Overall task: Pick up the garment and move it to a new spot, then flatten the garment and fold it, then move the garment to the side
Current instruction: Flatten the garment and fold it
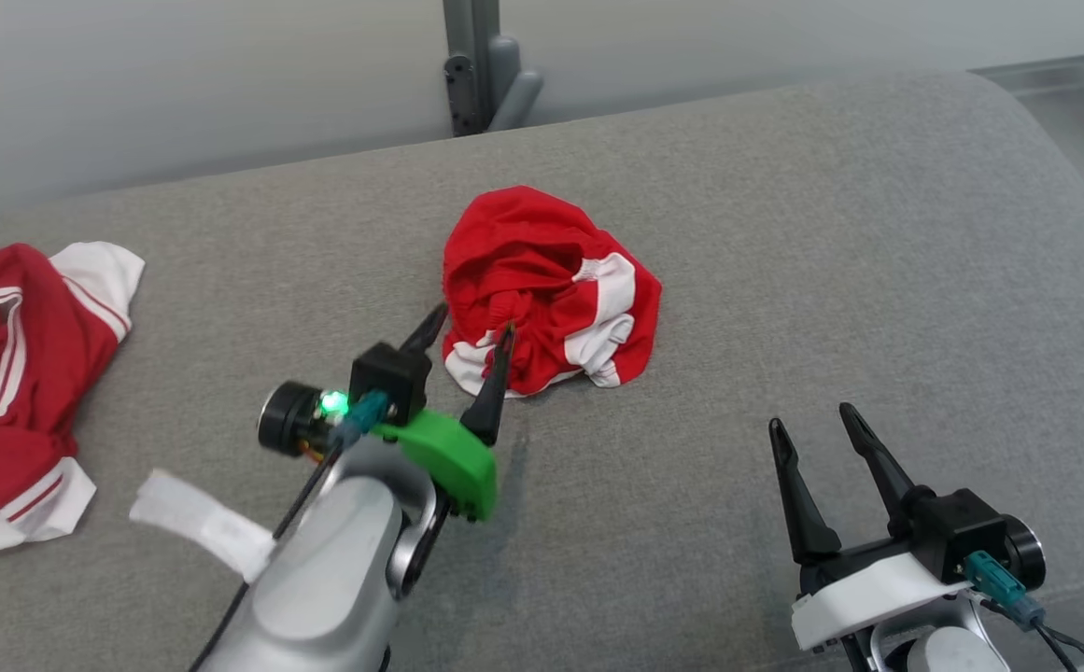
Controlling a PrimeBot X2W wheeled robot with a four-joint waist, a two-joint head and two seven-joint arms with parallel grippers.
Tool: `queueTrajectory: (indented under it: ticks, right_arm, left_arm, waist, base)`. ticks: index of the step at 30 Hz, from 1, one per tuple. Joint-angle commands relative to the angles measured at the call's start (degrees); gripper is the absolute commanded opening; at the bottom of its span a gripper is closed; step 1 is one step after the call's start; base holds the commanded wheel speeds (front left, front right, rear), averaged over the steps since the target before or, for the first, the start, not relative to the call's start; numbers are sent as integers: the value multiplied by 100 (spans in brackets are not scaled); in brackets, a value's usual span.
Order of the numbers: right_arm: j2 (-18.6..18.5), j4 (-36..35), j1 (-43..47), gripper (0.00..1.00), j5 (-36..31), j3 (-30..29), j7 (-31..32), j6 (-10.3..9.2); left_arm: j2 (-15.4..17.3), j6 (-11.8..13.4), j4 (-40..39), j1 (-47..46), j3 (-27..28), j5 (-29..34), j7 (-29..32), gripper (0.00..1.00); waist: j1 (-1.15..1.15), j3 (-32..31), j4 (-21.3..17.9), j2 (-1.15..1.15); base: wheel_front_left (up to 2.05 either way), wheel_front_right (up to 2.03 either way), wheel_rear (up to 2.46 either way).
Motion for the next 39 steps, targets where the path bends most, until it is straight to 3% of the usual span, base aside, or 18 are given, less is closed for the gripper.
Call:
queueTrajectory:
  ticks: [1, 8, 17, 27, 29, 32, 33, 34, 39]
  right_arm:
    - [-13, 10, -92, 100, -11, -8, 1, 0]
    - [-9, 2, -246, 100, 71, 105, 1, 0]
    - [-9, -32, -320, 100, 163, 204, 1, 0]
    - [-9, -33, -360, 100, 197, 235, 1, 0]
    - [-11, -28, -369, 100, 225, 226, 1, 0]
    - [-9, -25, -378, 100, 235, 221, 1, 0]
    - [-9, -26, -381, 100, 243, 223, 1, 0]
    - [-10, -23, -386, 100, 244, 226, 1, 0]
    - [-10, -22, -431, 100, 262, 194, 1, 0]
  left_arm:
    - [10, 38, 67, -243, -97, -97, 53, 100]
    - [18, 343, 648, -1270, -860, -761, 723, 100]
    - [19, 911, 1223, -2087, -1478, -1510, 1618, 100]
    - [19, 920, 1673, -2484, -1729, -2216, 1835, 100]
    - [15, 951, 1749, -2574, -1771, -2319, 1804, 77]
    - [17, 917, 1894, -2640, -1826, -2446, 1830, 34]
    - [18, 881, 1935, -2648, -1830, -2529, 1860, 13]
    - [17, 836, 1965, -2667, -1824, -2615, 1846, 0]
    - [17, 587, 2136, -2727, -1793, -3019, 1937, 0]
  waist:
    - [0, 301, -349, 0]
    - [0, 524, -682, 0]
    - [0, 661, -957, 0]
    - [0, 710, -1114, 0]
    - [0, 727, -1132, 0]
    - [0, 753, -1145, 0]
    - [0, 761, -1151, 0]
    - [0, 769, -1157, 0]
    - [0, 759, -1179, 0]
  base:
    - [0, 0, 0]
    - [0, 0, 0]
    - [0, 0, 0]
    - [0, 0, 0]
    - [0, 0, 0]
    - [0, 0, 0]
    - [0, 0, 0]
    - [0, 0, 0]
    - [0, 0, 0]
